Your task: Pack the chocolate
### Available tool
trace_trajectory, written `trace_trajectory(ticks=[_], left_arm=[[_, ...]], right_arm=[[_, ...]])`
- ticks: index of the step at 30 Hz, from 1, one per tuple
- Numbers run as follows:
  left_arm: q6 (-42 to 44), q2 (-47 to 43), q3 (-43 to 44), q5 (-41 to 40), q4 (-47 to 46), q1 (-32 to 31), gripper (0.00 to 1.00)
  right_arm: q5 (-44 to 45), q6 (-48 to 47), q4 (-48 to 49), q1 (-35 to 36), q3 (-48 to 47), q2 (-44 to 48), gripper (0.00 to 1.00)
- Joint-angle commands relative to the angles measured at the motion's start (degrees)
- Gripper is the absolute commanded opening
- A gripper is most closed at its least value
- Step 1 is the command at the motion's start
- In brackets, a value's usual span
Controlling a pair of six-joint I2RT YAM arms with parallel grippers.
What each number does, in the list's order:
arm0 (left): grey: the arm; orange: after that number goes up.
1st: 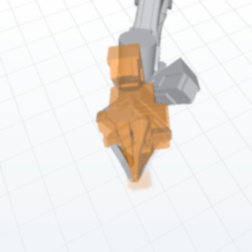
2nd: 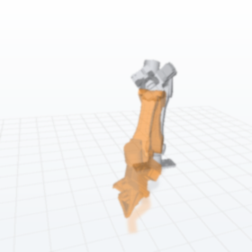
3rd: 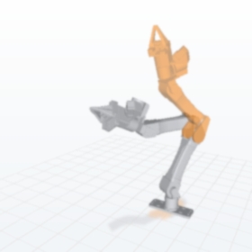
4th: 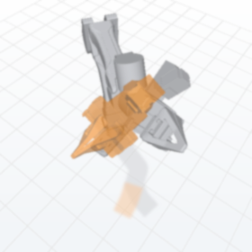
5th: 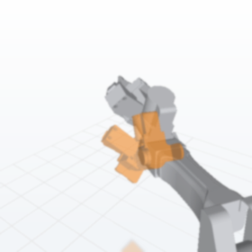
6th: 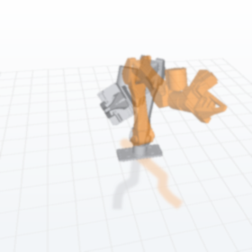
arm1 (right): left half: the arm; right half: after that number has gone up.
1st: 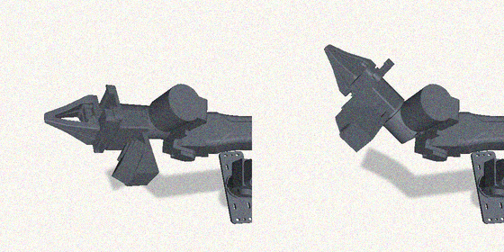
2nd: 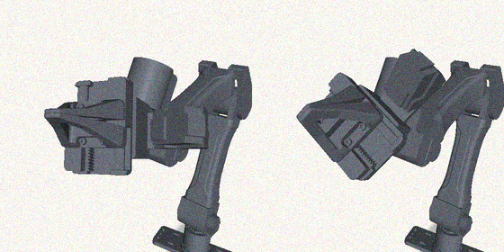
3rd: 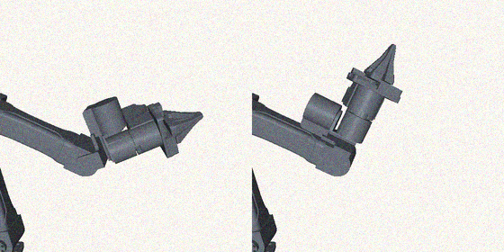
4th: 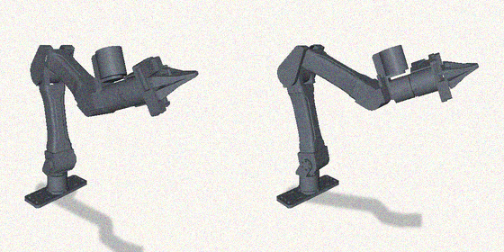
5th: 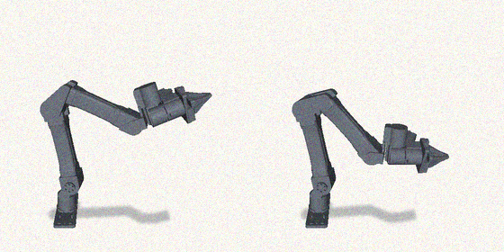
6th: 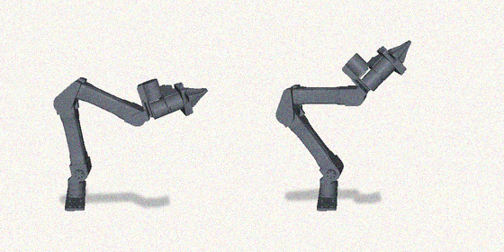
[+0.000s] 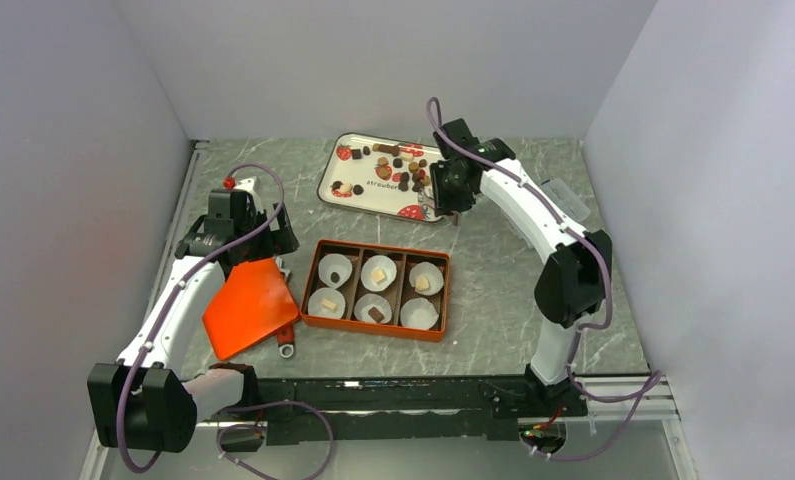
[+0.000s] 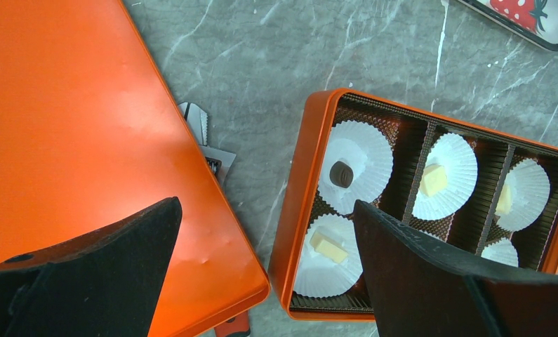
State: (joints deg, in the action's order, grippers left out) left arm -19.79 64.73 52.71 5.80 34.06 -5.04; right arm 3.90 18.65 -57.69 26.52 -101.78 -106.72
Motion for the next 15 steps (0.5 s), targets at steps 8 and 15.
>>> trace_trajectory(ticks=[8,15], left_arm=[[-0.07,-0.66,-0.03,0.52,-1.53,0.38,0.99],[-0.07,-1.08,-0.08,0.13,-1.45,0.38,0.99]], right_arm=[[-11.34,0.16,-5.46,0.96,4.49,13.95,0.32],[-14.36,-0.1,-11.03,2.09,7.27,20.64,0.32]])
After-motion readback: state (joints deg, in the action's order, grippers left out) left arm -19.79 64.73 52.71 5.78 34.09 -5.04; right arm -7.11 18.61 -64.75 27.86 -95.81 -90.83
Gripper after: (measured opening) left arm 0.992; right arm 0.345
